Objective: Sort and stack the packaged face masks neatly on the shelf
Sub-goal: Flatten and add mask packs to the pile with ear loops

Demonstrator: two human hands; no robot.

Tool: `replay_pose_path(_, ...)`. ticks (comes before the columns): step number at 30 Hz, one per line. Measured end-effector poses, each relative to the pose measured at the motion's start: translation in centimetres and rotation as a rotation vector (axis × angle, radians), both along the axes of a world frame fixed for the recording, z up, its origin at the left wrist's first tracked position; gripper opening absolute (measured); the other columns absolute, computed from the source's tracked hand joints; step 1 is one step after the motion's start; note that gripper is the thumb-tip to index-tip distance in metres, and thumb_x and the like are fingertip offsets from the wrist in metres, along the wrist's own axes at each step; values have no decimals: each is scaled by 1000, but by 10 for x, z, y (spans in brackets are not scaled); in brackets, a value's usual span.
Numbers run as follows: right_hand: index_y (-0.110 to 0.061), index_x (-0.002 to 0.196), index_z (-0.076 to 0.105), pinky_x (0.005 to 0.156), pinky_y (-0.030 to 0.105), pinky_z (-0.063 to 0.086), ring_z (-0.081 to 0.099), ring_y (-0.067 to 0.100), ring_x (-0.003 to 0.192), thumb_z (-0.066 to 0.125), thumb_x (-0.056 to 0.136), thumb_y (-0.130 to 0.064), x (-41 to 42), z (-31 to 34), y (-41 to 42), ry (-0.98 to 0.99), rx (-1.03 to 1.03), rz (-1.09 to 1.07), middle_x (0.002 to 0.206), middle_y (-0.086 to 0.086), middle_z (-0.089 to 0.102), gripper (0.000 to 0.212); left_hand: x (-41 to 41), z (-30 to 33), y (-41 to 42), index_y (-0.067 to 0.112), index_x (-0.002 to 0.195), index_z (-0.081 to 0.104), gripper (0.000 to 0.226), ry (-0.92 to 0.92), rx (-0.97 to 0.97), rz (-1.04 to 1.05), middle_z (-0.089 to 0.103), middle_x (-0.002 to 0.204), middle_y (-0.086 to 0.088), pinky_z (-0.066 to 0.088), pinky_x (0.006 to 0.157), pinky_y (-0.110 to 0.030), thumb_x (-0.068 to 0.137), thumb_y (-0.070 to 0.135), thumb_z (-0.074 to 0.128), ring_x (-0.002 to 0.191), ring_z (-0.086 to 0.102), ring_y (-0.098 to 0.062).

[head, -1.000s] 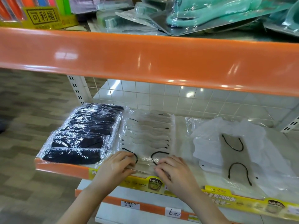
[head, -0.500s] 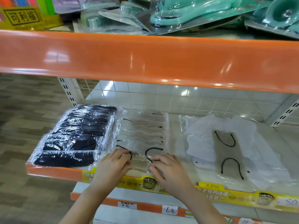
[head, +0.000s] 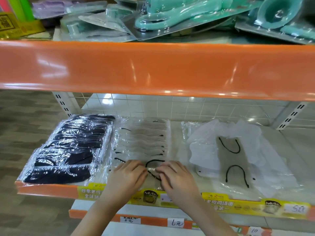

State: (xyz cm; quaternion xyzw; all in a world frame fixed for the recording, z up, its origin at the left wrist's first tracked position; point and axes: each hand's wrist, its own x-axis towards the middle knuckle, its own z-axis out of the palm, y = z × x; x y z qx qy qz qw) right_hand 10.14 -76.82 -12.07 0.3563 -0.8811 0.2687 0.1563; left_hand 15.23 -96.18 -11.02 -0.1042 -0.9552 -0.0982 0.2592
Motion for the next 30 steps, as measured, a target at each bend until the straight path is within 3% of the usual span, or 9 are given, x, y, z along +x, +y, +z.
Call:
replay_pose_path(8,-23,99,65,71,29,51,55,12,89,45,83,-27,-12,7,55,12,45,-202,100,-9,58,26,-36,3,68,20,75,69,24,28,33,-153,67,80,8,53,60,-26,86,29,50,70,64,-17)
replay_pose_path(14,-26,92,68,63,33,50,59,16,84,46,80,-29,-22,9,96,31,62,-365,97,-8,60,26,-57,1,121,23,69,66,26,3,75,-161,64,72,11,47,57,-24,85,35,49,68,60,-13)
replay_pose_path(18,-24,92,69,66,35,52,63,22,83,45,75,-30,-28,4,125,36,102,-453,97,-4,62,30,-65,1,155,26,69,66,27,-61,82,-158,63,72,12,47,56,-23,84,39,47,70,62,-11)
replay_pose_path(22,-21,92,69,65,36,51,62,25,83,43,74,-31,-32,2,150,48,145,-514,97,0,63,33,-72,-5,183,23,73,66,19,-27,137,-176,63,80,10,49,65,-28,83,34,53,80,62,-13)
replay_pose_path(26,-14,99,69,73,43,53,58,33,96,44,75,-33,-36,-4,167,19,130,-621,107,11,63,39,-80,-15,205,17,78,67,16,56,161,-152,65,91,4,44,79,-29,81,29,56,99,57,-18)
replay_pose_path(28,-9,104,68,76,46,54,59,38,99,52,75,-32,-38,-11,174,-18,159,-661,113,17,62,40,-83,-18,214,14,81,66,18,63,169,-136,65,92,1,43,81,-31,83,28,54,101,57,-21)
replay_pose_path(30,-7,108,65,74,47,55,60,41,101,76,66,-29,-40,-16,181,-83,203,-655,117,20,60,48,-84,-20,222,14,85,66,20,35,174,-120,65,94,0,46,80,-32,84,27,51,99,60,-23)
